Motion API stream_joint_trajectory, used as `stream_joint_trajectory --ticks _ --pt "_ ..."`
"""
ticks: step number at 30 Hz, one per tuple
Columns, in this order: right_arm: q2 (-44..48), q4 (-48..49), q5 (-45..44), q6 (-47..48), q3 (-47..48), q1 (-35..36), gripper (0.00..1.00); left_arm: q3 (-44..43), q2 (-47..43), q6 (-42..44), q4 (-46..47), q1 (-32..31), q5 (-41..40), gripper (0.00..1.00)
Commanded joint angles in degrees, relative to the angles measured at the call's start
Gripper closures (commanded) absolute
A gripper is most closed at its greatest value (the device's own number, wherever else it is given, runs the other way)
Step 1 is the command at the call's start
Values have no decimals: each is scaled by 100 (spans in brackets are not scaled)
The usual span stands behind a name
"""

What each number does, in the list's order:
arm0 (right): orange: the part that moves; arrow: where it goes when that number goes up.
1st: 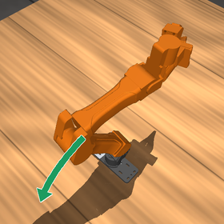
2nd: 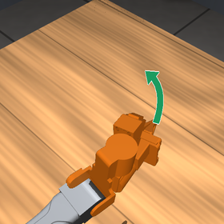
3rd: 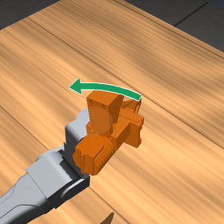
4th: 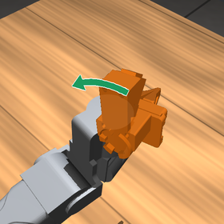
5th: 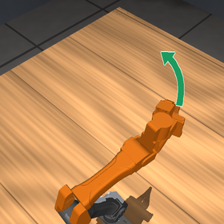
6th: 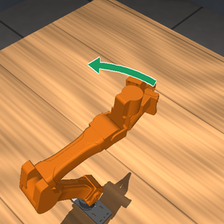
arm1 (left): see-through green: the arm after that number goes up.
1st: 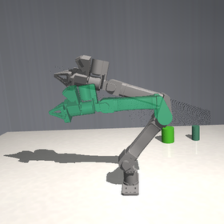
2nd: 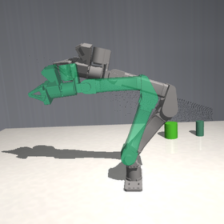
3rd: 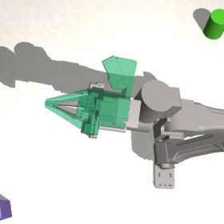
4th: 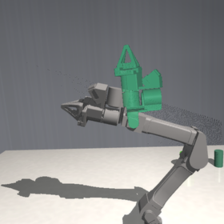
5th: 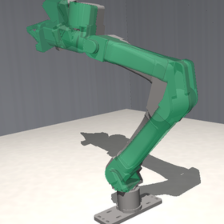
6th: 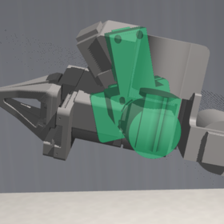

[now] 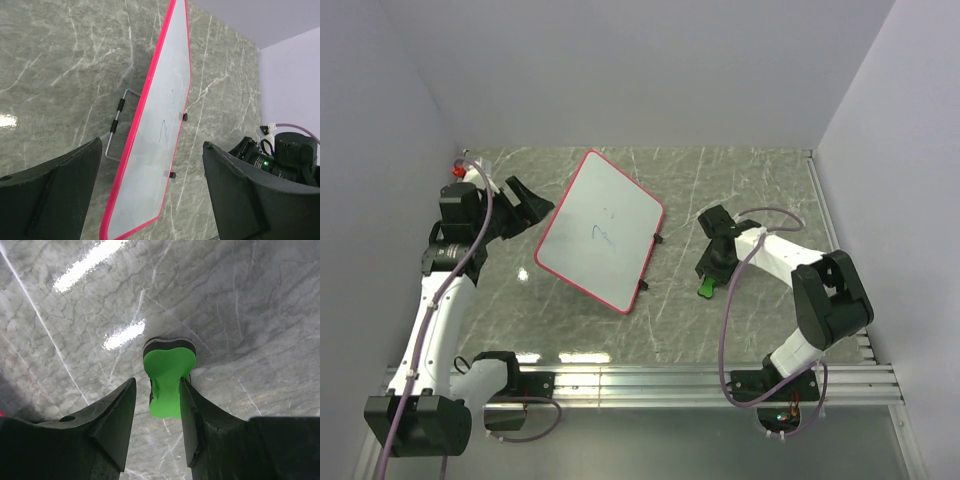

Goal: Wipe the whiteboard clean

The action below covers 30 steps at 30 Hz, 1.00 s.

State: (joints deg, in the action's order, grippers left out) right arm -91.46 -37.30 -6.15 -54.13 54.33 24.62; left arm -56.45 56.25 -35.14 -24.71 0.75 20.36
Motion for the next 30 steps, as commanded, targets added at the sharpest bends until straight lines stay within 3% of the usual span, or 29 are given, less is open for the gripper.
stream_joint_trajectory --ticks 1,10,15,30 --pt "-232 179 -211 -1 43 25 53 -200 114 182 265 -23 223 13" --pt "-241 92 -229 254 -97 51 54 -315 466 244 458 -14 407 13" --pt "242 100 -325 297 -265 52 53 -341 659 209 607 -14 486 14" --pt "50 -322 -501 438 535 52 48 -253 852 279 687 -14 583 16"
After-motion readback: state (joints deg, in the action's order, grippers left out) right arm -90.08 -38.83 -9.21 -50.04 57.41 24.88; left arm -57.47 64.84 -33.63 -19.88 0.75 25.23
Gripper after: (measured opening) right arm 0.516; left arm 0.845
